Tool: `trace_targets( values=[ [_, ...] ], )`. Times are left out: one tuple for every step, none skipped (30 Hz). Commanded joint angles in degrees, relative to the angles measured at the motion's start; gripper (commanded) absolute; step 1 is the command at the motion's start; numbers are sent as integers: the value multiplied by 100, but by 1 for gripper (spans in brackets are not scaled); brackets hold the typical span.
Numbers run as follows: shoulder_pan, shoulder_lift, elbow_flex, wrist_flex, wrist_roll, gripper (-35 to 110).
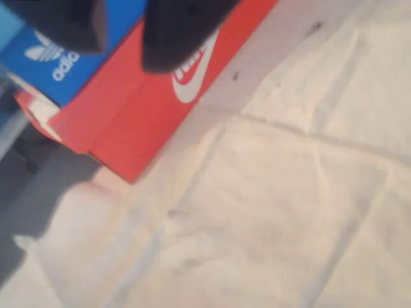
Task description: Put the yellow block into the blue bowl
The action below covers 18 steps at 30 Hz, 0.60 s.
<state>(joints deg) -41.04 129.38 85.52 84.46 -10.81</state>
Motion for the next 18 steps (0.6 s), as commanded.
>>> trace_targets(
  values=[
    [9,1362,2347,-1644,79,0],
    [9,1608,2795,-1925,123,0],
    [9,1837,3243,-2171,141,0],
    [9,2057,3691,-2408,141,0],
    [9,2268,4087,-2593,141,0],
    [9,2470,4465,-2804,141,0],
    [9,2654,4843,-3015,141,0],
    [9,2839,5177,-3190,141,0],
    [9,3041,5511,-3366,141,0],
    [9,3243,5836,-3542,141,0],
    [9,3454,6152,-3718,141,0],
    [9,3656,6416,-3850,141,0],
    [9,3858,6671,-3955,149,0],
    [9,4052,6908,-4052,149,0],
    [9,4228,7119,-4113,149,0],
    [9,4403,7295,-4140,149,0],
    [9,4570,7436,-4131,149,0],
    [9,4729,7559,-4131,149,0]
  ],
)
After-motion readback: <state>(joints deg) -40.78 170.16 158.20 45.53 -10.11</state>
